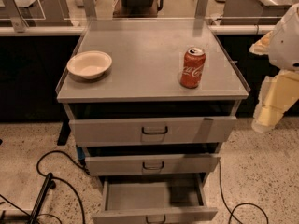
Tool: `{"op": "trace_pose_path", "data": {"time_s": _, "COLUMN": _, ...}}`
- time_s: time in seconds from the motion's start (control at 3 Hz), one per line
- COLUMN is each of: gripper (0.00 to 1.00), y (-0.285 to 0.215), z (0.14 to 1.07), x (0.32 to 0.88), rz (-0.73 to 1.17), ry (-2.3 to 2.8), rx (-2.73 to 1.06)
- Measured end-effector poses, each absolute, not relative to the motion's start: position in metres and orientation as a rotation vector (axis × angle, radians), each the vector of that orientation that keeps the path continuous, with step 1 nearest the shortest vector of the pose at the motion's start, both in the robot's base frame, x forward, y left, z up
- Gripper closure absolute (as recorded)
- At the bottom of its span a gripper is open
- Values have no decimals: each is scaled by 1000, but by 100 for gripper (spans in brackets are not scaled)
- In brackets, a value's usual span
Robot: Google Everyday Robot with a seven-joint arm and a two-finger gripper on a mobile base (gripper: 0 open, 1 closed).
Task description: Place coke can into bottom drawer
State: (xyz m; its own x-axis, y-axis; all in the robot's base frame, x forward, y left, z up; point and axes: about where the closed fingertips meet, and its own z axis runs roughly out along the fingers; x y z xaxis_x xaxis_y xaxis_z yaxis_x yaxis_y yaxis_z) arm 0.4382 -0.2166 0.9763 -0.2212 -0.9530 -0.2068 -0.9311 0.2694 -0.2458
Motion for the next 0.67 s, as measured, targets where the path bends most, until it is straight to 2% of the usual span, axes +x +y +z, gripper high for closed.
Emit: {"op": "trace_pose_path", "data": {"time_s": 0.67, "gripper": 0, "y": -208, "z": 971, "x": 457, "rz": -27, "ry": 2190, "rx": -1800}}
